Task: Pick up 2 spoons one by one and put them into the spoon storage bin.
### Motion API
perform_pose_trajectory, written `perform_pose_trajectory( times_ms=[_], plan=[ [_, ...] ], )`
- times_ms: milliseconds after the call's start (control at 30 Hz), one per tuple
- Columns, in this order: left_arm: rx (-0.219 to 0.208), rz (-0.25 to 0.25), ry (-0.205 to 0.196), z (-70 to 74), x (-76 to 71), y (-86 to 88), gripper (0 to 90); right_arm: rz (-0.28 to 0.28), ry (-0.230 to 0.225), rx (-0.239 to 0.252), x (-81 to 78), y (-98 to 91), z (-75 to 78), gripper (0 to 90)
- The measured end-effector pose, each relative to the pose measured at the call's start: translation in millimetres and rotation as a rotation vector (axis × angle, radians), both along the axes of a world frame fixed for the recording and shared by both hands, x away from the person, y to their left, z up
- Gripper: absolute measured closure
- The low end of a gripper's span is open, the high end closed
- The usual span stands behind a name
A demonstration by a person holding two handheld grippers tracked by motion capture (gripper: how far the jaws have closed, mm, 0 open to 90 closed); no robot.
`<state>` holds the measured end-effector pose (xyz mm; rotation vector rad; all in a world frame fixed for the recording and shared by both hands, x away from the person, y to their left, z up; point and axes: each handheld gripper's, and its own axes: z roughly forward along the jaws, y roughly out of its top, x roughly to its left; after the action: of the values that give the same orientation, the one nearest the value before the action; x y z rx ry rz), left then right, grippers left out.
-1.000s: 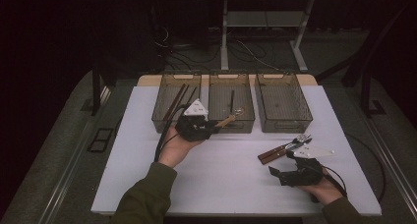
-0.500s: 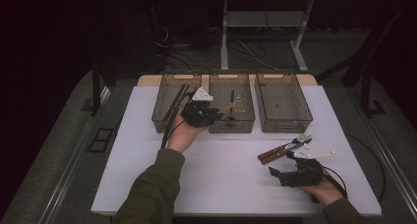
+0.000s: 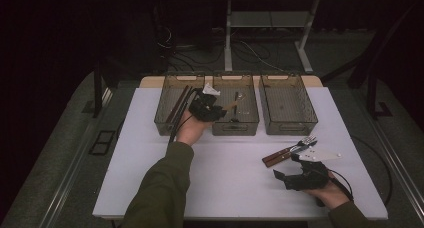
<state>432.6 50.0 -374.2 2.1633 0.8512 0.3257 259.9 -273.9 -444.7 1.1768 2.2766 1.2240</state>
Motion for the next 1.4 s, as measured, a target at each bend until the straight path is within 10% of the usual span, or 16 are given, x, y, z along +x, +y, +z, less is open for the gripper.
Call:
perform_pose_trajectory(
  times_ms=[767, 1400],
  plan=[
    [-0.008, -0.022, 0.022, -4.7, 4.0, -4.9, 58.4, 0.002, 0.0, 0.001, -0.2, -0.6, 0.7, 10.8],
    [-0.089, -0.104, -0.039, -0.3, -33.7, 18.0, 41.2, 0.012, 0.004, -0.002, 0.5, -0.1, -0.4, 10.8]
  ],
)
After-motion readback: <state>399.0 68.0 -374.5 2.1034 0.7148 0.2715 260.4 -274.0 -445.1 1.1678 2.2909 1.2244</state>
